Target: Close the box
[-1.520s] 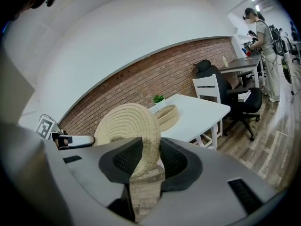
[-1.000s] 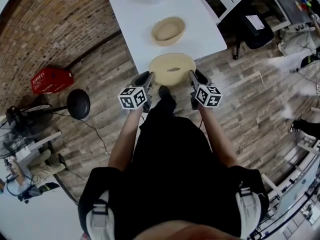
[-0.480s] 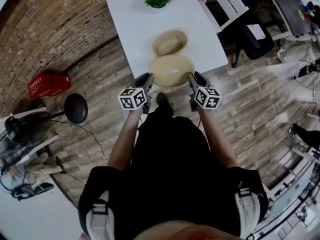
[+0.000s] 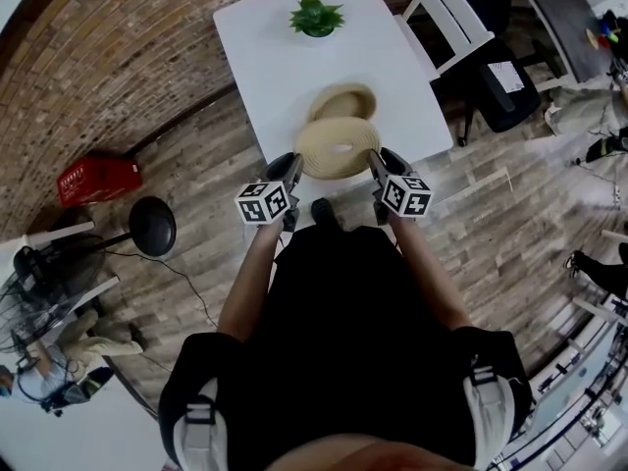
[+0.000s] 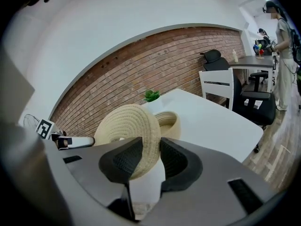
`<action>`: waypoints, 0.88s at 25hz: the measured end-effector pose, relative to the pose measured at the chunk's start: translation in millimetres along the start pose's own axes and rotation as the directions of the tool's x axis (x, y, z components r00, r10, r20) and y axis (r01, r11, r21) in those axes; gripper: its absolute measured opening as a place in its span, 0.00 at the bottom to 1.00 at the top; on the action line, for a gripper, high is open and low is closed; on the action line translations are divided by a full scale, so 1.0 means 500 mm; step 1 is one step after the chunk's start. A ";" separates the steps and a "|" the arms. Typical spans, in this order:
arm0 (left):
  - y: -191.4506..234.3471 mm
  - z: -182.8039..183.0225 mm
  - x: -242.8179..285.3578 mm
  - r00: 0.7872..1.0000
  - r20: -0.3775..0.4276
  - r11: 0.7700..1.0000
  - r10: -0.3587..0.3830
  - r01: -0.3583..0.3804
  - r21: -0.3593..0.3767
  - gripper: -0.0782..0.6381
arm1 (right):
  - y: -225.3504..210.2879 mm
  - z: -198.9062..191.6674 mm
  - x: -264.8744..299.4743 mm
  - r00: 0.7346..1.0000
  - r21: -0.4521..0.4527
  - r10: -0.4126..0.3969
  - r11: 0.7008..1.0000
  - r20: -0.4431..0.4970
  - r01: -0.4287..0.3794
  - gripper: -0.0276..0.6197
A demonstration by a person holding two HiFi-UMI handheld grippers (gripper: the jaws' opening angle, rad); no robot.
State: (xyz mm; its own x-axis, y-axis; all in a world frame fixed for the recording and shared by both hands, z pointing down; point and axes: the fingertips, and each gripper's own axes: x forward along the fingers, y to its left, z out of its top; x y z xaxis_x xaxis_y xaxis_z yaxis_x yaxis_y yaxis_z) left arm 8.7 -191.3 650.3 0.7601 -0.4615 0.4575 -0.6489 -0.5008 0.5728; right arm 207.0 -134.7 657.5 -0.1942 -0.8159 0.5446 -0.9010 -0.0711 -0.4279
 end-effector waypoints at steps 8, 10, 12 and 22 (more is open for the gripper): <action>0.018 0.019 0.002 1.000 0.019 1.000 -0.002 0.002 -0.016 0.25 | 0.008 0.010 0.029 1.000 -0.014 0.006 1.000 -0.018 -0.006 0.23; 0.021 0.023 -0.003 1.000 0.026 1.000 0.002 -0.001 -0.017 0.25 | 0.014 0.014 0.034 1.000 -0.021 0.013 1.000 -0.020 -0.013 0.23; 0.021 0.023 -0.008 1.000 0.031 1.000 0.002 -0.001 -0.019 0.25 | 0.018 0.017 0.035 1.000 -0.025 0.018 1.000 -0.018 -0.018 0.23; 0.027 0.027 0.005 0.998 0.057 0.998 0.028 -0.025 -0.051 0.25 | 0.008 0.032 0.058 0.998 -0.047 0.056 0.997 -0.036 -0.057 0.23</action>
State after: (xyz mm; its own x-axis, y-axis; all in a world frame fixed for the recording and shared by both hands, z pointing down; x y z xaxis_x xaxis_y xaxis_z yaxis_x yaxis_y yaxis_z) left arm 1.3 -209.2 650.0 0.7386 -0.5163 0.4334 -0.6648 -0.4515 0.5951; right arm 204.3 -167.8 660.0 -0.2580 -0.7975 0.5454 -0.9055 0.0028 -0.4243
